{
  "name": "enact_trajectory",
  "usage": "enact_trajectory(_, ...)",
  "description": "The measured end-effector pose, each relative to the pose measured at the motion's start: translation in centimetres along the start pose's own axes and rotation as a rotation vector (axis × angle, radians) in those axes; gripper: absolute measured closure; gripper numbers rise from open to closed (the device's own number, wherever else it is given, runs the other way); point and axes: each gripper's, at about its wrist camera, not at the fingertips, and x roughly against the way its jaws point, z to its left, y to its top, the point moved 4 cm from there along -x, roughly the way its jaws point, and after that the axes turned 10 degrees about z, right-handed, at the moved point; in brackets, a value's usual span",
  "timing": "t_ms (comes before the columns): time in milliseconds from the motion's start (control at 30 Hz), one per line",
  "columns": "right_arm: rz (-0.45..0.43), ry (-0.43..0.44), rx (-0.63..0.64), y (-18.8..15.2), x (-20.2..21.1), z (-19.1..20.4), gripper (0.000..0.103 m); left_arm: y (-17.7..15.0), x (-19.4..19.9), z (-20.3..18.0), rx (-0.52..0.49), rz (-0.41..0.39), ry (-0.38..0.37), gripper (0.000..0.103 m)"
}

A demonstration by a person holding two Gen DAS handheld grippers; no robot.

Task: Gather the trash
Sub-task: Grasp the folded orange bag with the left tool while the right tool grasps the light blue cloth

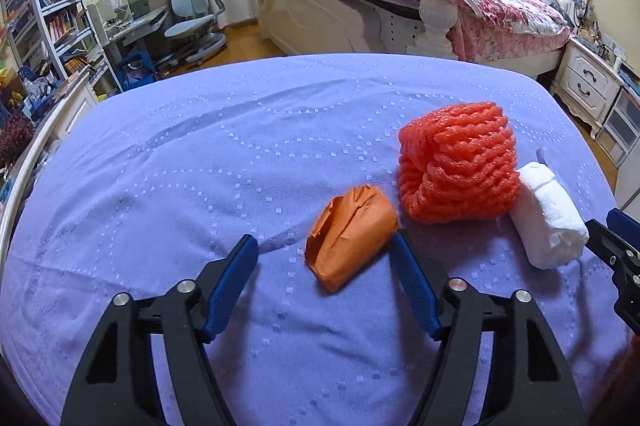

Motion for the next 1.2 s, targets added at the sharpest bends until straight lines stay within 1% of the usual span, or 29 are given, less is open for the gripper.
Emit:
enact_trajectory(100, -0.003, 0.007, 0.007, 0.4, -0.3, 0.4, 0.045, 0.1, -0.2, 0.2, 0.0, 0.009, -0.019, 0.041)
enact_trajectory(233, -0.011, 0.009, 0.011, 0.8, -0.3, 0.7, 0.045, 0.2, -0.2, 0.2, -0.006, 0.003, -0.047, 0.051)
enact_trajectory(367, -0.024, 0.011, 0.014, 1.1, -0.2, 1.1, 0.045, 0.2, 0.0, 0.1, -0.014, -0.004, -0.053, 0.058)
enact_trajectory(467, -0.036, 0.012, 0.012, 1.2, 0.0, 1.3, 0.045, 0.1, 0.0, 0.1, -0.017, -0.007, -0.055, 0.062)
enact_trajectory(700, -0.042, 0.024, 0.018, 1.6, 0.1, 2.0, 0.045, 0.1, 0.1, 0.4, -0.01, -0.012, -0.064, 0.067)
enact_trajectory(1033, 0.005, 0.006, 0.043, 2.1, -1.2, 3.2, 0.045, 0.0, 0.2, 0.7, 0.004, -0.015, -0.086, 0.068)
enact_trajectory(1133, 0.012, 0.011, 0.037, 2.0, -1.4, 3.2, 0.048, 0.0, 0.2, 0.8, 0.008, -0.016, -0.09, 0.068)
enact_trajectory(1200, 0.023, 0.026, 0.04, 2.0, -1.5, 3.3, 0.053, 0.0, 0.2, 0.8, 0.009, -0.016, -0.092, 0.068)
